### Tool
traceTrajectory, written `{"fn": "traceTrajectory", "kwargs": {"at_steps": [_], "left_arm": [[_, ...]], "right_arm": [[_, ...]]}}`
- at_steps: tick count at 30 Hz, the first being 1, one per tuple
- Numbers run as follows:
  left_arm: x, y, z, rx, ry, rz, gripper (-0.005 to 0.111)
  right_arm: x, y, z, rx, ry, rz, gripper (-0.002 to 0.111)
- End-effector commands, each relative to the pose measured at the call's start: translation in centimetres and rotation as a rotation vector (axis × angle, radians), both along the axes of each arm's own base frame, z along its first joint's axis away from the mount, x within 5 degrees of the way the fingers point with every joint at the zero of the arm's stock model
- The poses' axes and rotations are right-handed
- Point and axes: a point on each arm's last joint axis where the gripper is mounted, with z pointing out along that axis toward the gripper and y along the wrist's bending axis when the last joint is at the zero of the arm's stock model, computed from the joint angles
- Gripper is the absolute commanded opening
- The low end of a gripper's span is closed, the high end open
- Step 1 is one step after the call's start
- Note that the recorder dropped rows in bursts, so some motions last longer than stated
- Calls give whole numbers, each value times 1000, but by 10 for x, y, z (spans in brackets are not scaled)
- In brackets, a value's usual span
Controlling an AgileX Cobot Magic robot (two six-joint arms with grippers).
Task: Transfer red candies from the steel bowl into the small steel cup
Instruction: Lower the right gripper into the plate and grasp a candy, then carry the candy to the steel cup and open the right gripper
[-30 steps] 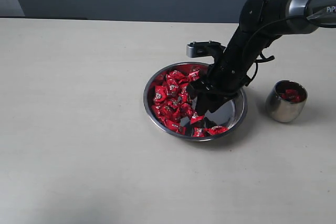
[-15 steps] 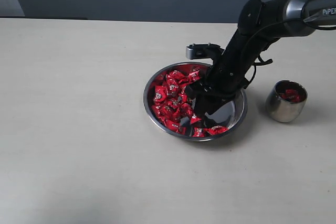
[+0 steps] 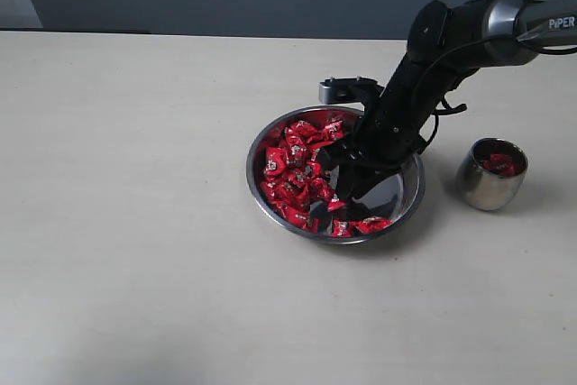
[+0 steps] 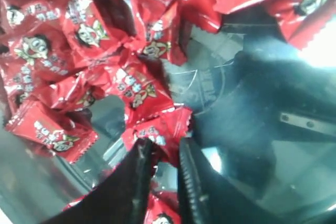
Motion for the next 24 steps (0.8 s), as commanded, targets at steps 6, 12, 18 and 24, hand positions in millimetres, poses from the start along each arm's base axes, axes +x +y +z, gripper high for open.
{"fn": "traceTrajectory", "kwargs": {"at_steps": [6, 12, 18, 24], "left_arm": [[0, -1, 1, -4, -11, -10, 0], [0, -1, 1, -4, -11, -10, 0], [0, -1, 1, -4, -11, -10, 0], [0, -1, 1, -4, -11, -10, 0]], "right_arm": [[0, -1, 1, 1, -8, 20, -1], [-1, -5, 20, -23, -59, 52, -1], [-1, -10, 57, -40, -190, 73, -1], [-1, -28, 86, -200, -310, 11, -1]]}}
